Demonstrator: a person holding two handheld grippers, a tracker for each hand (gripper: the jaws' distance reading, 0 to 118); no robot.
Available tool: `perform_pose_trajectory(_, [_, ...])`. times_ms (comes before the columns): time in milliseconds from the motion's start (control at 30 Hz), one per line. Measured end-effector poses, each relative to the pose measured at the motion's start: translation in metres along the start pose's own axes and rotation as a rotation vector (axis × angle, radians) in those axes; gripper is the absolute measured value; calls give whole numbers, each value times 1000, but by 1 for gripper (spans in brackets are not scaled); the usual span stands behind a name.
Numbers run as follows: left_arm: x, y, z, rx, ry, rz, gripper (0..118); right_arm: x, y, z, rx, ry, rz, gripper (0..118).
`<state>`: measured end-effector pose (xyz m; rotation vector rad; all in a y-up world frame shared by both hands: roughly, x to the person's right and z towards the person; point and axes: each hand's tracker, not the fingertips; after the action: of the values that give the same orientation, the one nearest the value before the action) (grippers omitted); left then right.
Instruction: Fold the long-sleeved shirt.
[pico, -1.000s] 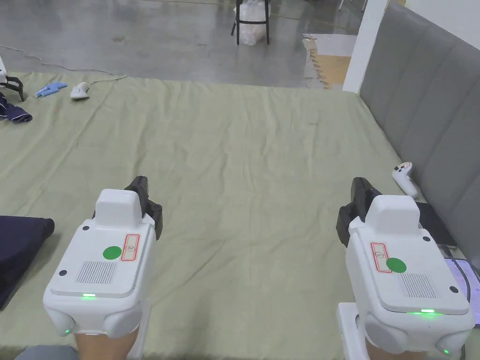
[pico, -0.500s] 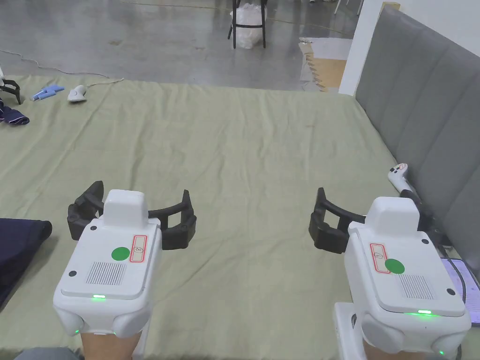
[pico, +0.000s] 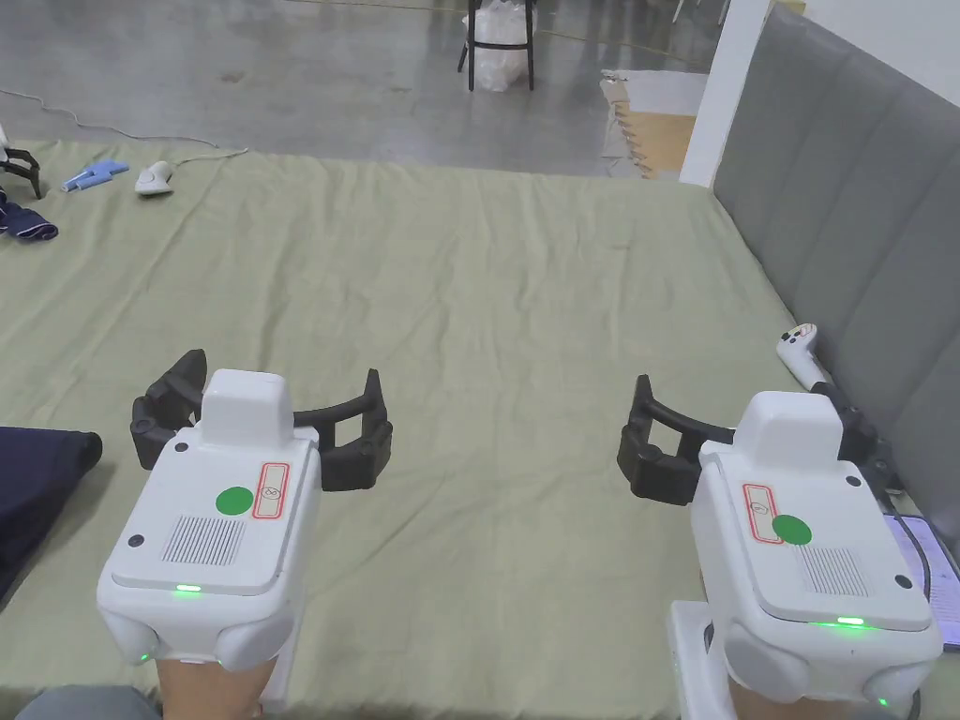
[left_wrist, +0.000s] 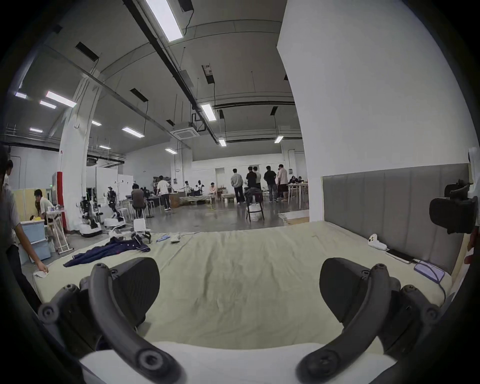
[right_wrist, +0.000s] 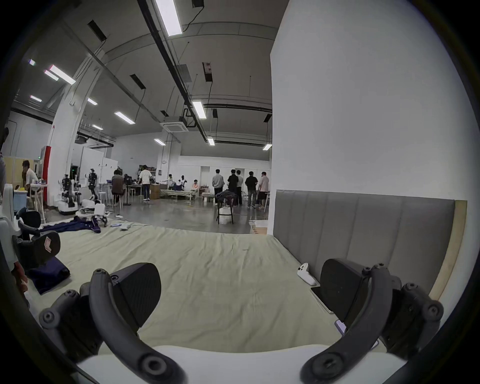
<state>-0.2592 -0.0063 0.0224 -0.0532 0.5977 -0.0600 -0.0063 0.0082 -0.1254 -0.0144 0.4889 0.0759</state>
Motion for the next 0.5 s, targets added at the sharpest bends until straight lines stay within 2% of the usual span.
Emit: perform_pose_trajectory(500, [-7, -10, -2, 56, 30, -24, 111, 4, -4, 0, 21, -14, 0, 118])
